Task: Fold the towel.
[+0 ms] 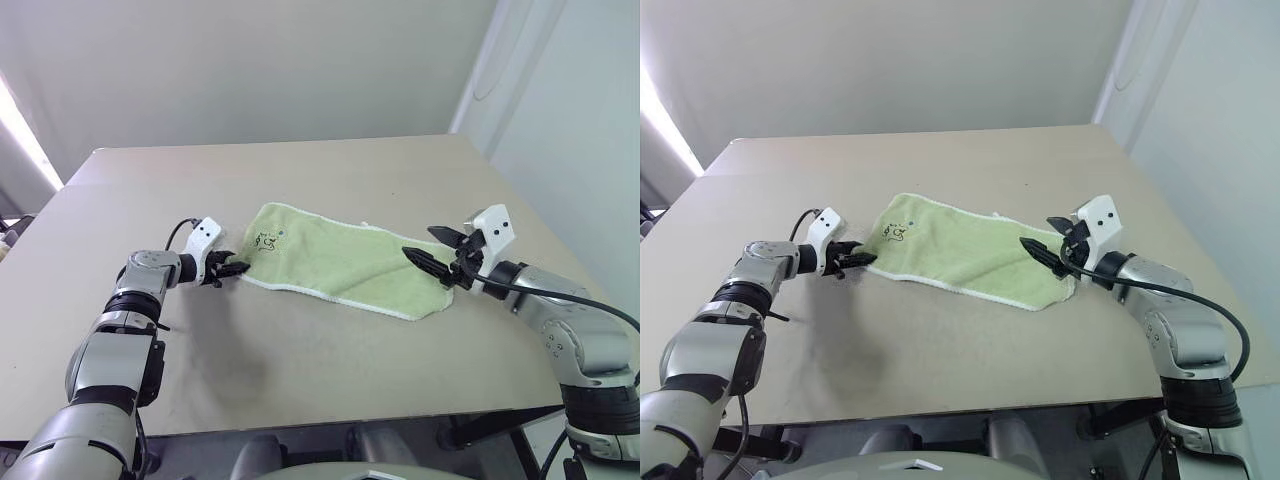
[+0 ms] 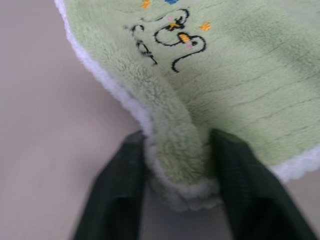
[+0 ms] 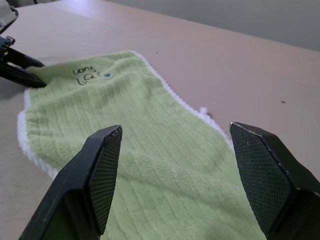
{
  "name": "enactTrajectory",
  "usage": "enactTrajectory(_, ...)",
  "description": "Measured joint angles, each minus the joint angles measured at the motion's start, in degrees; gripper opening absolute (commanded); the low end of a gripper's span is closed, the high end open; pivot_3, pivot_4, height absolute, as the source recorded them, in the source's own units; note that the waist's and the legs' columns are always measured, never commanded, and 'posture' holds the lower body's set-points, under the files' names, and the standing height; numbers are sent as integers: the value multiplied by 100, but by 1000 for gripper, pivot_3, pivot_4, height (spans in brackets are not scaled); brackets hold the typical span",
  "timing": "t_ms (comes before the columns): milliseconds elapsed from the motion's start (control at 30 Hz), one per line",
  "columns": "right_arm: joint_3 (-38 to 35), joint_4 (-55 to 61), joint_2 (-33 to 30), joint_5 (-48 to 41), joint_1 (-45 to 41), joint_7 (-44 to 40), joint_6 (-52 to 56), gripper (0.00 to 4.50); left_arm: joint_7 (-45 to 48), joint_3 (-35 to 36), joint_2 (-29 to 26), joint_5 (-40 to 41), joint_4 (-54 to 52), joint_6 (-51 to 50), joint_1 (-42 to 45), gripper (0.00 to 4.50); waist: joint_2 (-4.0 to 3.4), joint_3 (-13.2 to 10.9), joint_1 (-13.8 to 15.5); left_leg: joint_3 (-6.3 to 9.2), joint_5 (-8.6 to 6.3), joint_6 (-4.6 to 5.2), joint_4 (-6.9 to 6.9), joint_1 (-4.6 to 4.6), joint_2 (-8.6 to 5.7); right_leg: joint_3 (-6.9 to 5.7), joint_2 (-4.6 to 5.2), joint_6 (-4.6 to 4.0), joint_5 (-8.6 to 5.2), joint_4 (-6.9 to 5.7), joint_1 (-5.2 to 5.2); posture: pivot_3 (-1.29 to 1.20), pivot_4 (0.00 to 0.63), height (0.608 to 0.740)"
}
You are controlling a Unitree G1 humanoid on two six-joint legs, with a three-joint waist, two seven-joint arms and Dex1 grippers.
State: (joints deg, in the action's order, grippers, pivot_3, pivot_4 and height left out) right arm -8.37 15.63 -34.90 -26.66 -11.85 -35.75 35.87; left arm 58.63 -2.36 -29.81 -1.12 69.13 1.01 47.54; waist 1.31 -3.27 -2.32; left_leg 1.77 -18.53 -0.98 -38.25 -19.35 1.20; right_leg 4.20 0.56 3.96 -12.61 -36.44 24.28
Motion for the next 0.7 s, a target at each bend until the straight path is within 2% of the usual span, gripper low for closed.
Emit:
enactTrajectory(100, -76, 4, -20, -39, 65, -3, 79, 3619, 83, 45, -45, 9, 0, -90, 5, 14, 0, 0, -10, 0, 0, 0, 0, 0, 0, 0, 0, 0, 0, 1, 0, 0, 0, 712)
enactTrajectory(267, -256, 238, -422, -387, 380, -257, 570, 3619, 383, 159, -173, 115, -1, -630, 78, 14, 0, -1, -26, 2, 0, 1, 5, -2, 0, 0, -1, 0, -1, 6, 3, 0, 0, 712)
enactTrajectory(467, -390, 854, -1072, -978, 1367, -809, 1366, 3619, 293, 506, -435, 332, -1, -1253, 240, 14, 12, -3, -15, 7, 0, 1, 6, -3, 1, -4, 0, 2, -1, 14, 6, 0, 0, 712)
enactTrajectory(533, -365, 880, -1113, -1002, 1581, -834, 1480, 3619, 28, 665, -491, 426, 6, -1327, 292, 14, 13, -3, -21, 3, 0, 0, 4, -3, 0, -2, 2, 4, 0, 14, 5, 0, 0, 712)
enactTrajectory(700, -153, 714, -990, -764, 1474, -596, 1382, 3619, -330, 791, -465, 441, 26, -1325, 333, 14, 14, -2, -24, 2, 0, 0, 4, 1, 1, -2, -1, 7, 4, 13, 4, 0, 0, 712)
